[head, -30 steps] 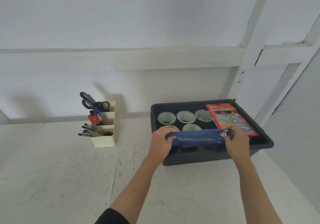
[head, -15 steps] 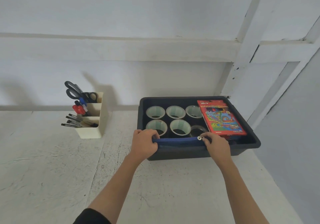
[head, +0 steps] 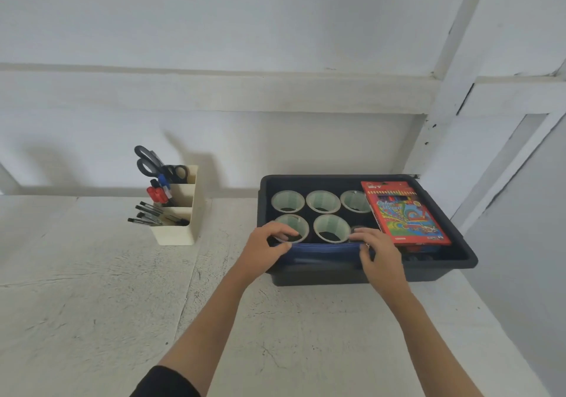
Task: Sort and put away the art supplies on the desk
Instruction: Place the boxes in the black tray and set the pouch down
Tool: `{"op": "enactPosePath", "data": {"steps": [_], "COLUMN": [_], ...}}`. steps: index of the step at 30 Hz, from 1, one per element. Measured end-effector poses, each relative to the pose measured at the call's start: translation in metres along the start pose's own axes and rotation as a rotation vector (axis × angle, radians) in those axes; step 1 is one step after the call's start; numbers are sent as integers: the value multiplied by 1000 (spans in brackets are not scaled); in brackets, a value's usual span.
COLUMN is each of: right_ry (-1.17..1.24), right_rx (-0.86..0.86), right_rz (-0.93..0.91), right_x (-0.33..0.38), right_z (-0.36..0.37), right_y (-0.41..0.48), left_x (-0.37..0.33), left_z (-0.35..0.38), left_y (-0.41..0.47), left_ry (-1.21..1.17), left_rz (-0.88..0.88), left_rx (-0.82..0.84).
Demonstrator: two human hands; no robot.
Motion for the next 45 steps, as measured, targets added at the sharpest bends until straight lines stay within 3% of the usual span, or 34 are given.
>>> {"op": "enactPosePath", "data": {"steps": [5, 10, 14, 19, 23, 27, 31, 45], "right_ry": [111, 206, 241, 228, 188, 301, 384, 478], "right_rx": [67, 343, 427, 615, 670, 641, 593, 478], "right_rz": [-277, -373, -356, 41, 191, 279, 332, 463], "right_x": [64, 143, 197, 231, 238, 237, 231, 160], "right_z": [46, 110, 158, 209, 242, 257, 258, 210], "right_y": [-19, -34, -36, -29, -23, -23, -23, -32], "left_x": [14, 63, 101, 140, 154, 161, 153, 120], "left_z": [-45, -112, -166, -220, -233, -224, -206, -113], "left_y": [-15, -51, -74, -73, -55, -39, -30, -22], "left_ry": [-128, -46, 12, 101, 44, -13, 156, 248], "left_rz": [-126, -349, -530, -559, -517, -482, -376, -255], "left_rx": [-332, -519, -589, -503, -298, -167, -184, -157]}}
Point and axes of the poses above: each hand's wrist, its own y-axis towards the middle knuckle, its own z-axis out of the palm, x = y × z, the point moved 1 cm from there along y, towards the middle knuckle, and after that the axes turned 11 degrees about z, right-handed, at the moved point
